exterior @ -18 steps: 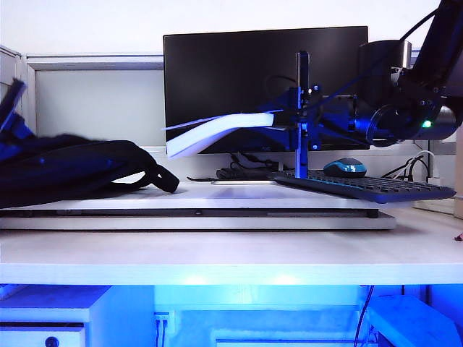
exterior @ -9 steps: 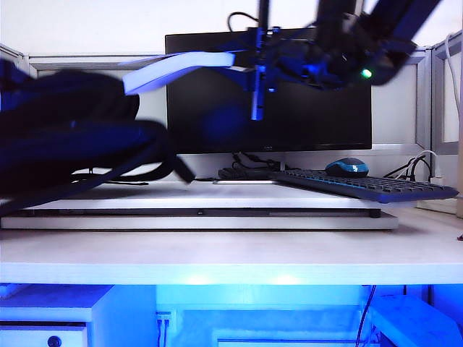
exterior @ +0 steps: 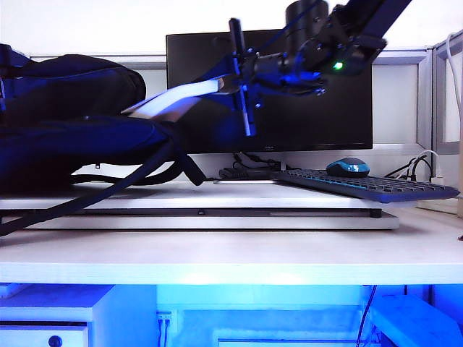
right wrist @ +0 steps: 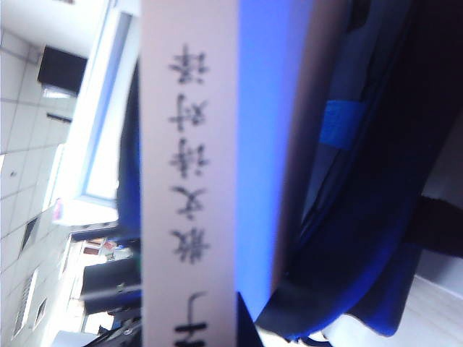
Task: Pick up the book on the desk and put it into the open backpack.
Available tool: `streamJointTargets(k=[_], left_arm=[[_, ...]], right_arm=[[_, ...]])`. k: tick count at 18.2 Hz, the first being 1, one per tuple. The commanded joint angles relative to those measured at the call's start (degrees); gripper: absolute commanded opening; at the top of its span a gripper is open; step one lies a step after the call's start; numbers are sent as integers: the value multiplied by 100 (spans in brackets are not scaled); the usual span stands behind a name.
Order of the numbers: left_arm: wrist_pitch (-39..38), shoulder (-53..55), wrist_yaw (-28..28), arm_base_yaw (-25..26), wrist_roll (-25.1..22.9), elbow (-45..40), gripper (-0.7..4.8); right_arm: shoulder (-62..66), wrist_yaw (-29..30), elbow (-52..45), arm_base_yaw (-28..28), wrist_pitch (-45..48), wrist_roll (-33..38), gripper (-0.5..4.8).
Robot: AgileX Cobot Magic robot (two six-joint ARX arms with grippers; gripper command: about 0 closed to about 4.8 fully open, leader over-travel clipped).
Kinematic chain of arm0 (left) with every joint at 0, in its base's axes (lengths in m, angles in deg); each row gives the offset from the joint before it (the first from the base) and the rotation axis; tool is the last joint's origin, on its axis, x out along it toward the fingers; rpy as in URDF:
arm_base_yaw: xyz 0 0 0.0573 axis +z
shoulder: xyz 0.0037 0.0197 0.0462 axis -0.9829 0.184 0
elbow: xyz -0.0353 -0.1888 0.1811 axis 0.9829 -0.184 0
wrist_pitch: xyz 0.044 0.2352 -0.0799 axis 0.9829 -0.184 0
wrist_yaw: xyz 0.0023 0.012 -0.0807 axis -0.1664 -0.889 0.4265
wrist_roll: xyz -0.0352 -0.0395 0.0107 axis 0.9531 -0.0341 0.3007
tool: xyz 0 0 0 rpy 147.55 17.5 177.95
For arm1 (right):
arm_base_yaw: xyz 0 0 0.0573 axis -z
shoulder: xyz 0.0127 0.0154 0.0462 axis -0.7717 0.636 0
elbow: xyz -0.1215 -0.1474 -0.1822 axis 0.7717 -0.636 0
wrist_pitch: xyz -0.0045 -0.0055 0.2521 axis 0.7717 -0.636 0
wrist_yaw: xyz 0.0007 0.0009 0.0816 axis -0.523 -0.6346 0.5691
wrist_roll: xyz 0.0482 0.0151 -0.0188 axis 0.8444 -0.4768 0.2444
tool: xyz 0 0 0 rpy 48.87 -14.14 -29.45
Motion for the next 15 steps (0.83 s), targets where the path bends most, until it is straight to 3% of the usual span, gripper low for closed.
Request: streamJointTargets(k=[1,4,10,15], left_arm=[[916,-210,446,-72,2,129,-6],[916,-214,483,-72,44,129,-6],[916,-249,533,-72,107,140,-6],[916,-282,490,-68,101,140,-6]], right_arm=[[109,-98,74,-282,402,-70,-6],[413,-96,468,-557,417,31,-6],[1534,-136,2597,-931,-448,214,-6],[1849,-94,3163,-1174,-476,308,-6]])
